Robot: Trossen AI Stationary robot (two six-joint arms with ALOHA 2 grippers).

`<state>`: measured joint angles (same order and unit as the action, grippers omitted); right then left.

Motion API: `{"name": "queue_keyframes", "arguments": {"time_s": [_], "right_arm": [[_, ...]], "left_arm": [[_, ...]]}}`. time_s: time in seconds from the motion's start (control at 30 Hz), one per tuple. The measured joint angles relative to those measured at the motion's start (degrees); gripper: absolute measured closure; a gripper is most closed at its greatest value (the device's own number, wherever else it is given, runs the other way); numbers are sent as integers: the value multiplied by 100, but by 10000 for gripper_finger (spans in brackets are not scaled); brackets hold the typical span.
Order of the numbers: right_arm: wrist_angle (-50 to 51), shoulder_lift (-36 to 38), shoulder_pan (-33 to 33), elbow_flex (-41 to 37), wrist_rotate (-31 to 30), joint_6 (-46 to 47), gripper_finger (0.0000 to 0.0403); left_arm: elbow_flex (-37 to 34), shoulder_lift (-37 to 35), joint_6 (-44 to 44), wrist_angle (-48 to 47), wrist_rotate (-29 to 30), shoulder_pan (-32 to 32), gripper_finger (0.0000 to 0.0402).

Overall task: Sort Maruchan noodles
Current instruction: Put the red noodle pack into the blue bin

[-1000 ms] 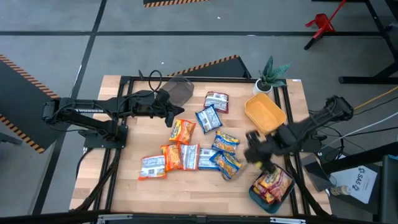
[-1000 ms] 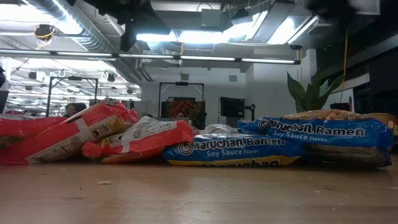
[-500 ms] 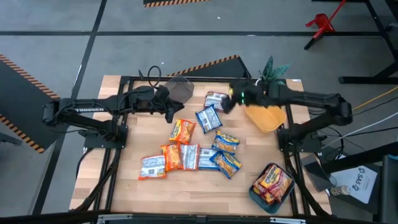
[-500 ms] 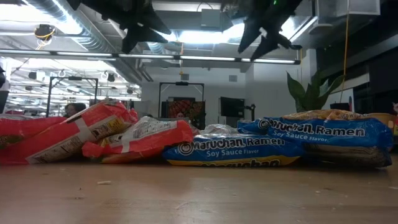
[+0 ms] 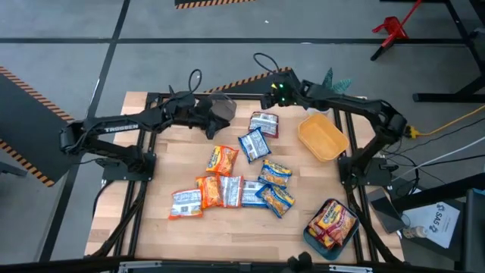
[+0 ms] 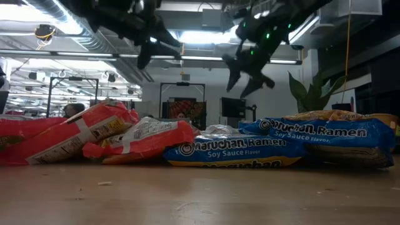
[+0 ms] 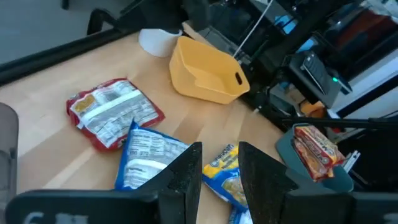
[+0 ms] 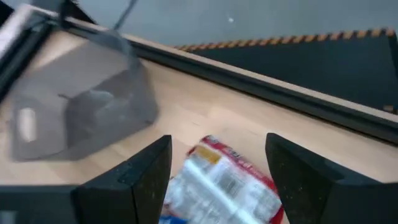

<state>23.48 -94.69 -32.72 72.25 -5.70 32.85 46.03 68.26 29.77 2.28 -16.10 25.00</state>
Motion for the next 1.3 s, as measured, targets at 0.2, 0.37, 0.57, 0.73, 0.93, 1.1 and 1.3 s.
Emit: {"name": "queue_keyframes", "arguments": {"time_s": [0.2,0.37,0.57,0.73,0.93,1.1,1.3], "right_arm": [[-30,-371,-349,2,103,-30,160],[76,-733,-460,2,-34,114,160],[-57,-1270,-446,2,-159,390,160],[28,-1661,-439,2,313,786,160],[63,-1769,-376,2,983,875,160],[251,-1744,-15,2,1475,884,160],[166,-1736,542,8,1840,892,160]], "left_arm": [[-1,498,302,665,-556,355,301],[1,778,403,866,-569,508,301],[-1,946,418,888,-568,537,301],[-1,979,415,889,-569,537,301],[-1,978,292,863,-843,537,301],[-1,978,165,482,-1293,534,301],[1,1078,-522,-187,-1038,192,301]]}}
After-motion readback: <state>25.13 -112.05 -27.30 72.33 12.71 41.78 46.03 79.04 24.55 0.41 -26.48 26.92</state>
